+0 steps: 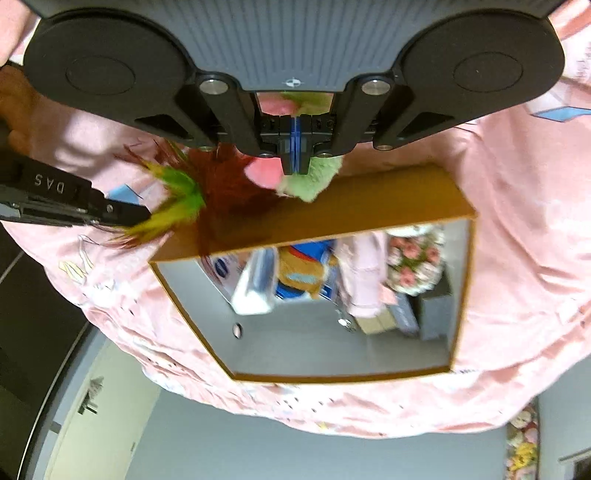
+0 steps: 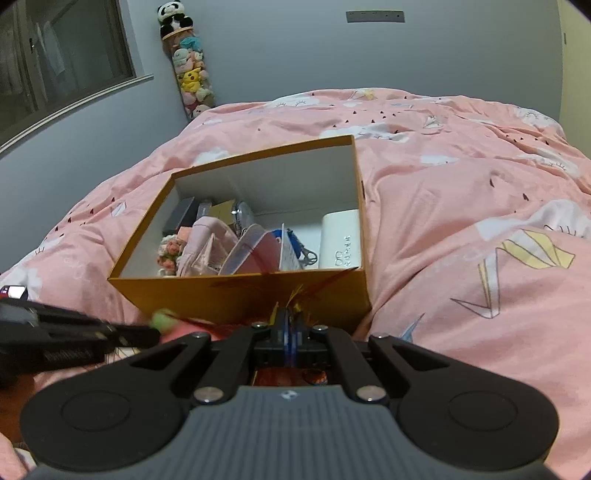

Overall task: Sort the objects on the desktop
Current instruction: 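Lift the feather toy and pink-green plush ball up toward the orange box, then carry the plush ball over the box with the left tool while the right tool carries the feather toy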

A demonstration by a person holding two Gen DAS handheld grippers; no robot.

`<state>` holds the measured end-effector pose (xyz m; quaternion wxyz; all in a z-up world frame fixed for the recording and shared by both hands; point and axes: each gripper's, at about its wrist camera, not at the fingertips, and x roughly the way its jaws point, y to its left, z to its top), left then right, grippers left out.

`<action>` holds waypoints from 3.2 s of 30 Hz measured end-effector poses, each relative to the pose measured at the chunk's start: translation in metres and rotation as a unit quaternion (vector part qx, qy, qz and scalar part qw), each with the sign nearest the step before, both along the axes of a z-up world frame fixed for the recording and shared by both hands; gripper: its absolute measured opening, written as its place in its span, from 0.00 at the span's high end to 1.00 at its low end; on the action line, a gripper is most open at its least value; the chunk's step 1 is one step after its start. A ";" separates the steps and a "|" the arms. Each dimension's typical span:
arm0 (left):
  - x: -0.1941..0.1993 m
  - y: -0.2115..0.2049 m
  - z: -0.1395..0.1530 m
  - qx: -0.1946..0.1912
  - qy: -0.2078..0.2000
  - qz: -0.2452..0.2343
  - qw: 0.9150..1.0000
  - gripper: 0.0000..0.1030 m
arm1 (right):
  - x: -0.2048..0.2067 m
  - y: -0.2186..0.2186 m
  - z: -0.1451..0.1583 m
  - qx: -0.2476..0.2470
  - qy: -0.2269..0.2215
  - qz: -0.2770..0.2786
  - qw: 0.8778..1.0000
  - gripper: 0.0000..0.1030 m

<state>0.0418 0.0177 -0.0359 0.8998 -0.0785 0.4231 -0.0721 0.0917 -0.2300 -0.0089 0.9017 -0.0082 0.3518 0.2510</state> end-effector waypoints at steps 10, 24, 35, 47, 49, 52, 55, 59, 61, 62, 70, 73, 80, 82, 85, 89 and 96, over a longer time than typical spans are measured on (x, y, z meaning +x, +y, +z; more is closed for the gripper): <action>0.007 0.014 -0.032 0.036 0.037 0.038 0.998 0.99 | 0.001 0.018 -0.024 -0.052 0.004 0.025 0.998 0.47; 0.017 0.016 -0.059 0.036 0.063 0.043 0.996 0.31 | 0.019 0.042 -0.052 -0.075 0.002 0.034 0.997 0.47; 0.030 0.022 -0.091 -0.005 0.091 0.047 0.995 0.31 | 0.031 0.039 -0.079 -0.066 0.014 0.013 0.998 0.55; 0.025 0.027 -0.099 -0.017 0.096 0.060 0.993 0.44 | 0.027 0.037 -0.079 -0.054 -0.011 0.002 0.998 0.71; 0.022 0.028 -0.098 -0.021 0.094 0.064 0.993 0.46 | 0.023 0.034 -0.075 -0.047 -0.019 0.000 0.999 0.76; 0.018 0.030 -0.096 -0.027 0.092 0.069 0.993 0.48 | 0.017 0.029 -0.066 -0.027 -0.026 0.004 0.999 0.86; 0.015 0.034 -0.095 -0.037 0.094 0.074 0.992 0.49 | 0.010 0.026 -0.059 -0.015 -0.038 0.008 0.999 0.86; 0.010 0.035 -0.090 -0.039 0.090 0.077 0.992 0.50 | 0.007 0.027 -0.055 -0.012 -0.040 0.012 0.999 0.86; 0.009 0.036 -0.087 -0.038 0.087 0.078 0.992 0.50 | 0.005 0.027 -0.052 -0.007 -0.044 0.014 0.999 0.86; 0.012 0.037 -0.084 -0.039 0.085 0.079 0.992 0.50 | 0.003 0.026 -0.049 -0.003 -0.047 0.015 0.999 0.86; 0.005 0.038 -0.066 -0.044 0.066 0.074 0.994 0.51 | -0.009 0.026 -0.027 0.014 -0.079 0.035 0.996 0.86; 0.004 0.037 -0.057 -0.046 0.055 0.071 0.995 0.51 | -0.011 0.027 -0.021 0.014 -0.086 0.042 0.995 0.86; 0.007 0.037 -0.037 -0.054 0.035 0.065 0.996 0.51 | -0.011 0.024 -0.001 0.042 -0.086 0.053 0.994 0.86; 0.007 0.035 -0.029 -0.054 0.029 0.062 0.996 0.51 | -0.010 0.024 0.005 0.049 -0.088 0.055 0.993 0.86; 0.011 0.034 -0.015 -0.057 0.024 0.058 0.996 0.51 | -0.009 0.021 0.017 0.066 -0.094 0.063 0.991 0.86; 0.010 0.032 0.008 -0.059 0.009 0.046 0.997 0.51 | -0.006 0.018 0.034 0.087 -0.107 0.073 0.988 0.87; 0.021 0.025 0.042 -0.041 -0.015 0.027 0.999 0.51 | 0.007 0.020 0.062 0.099 -0.137 0.081 0.982 0.87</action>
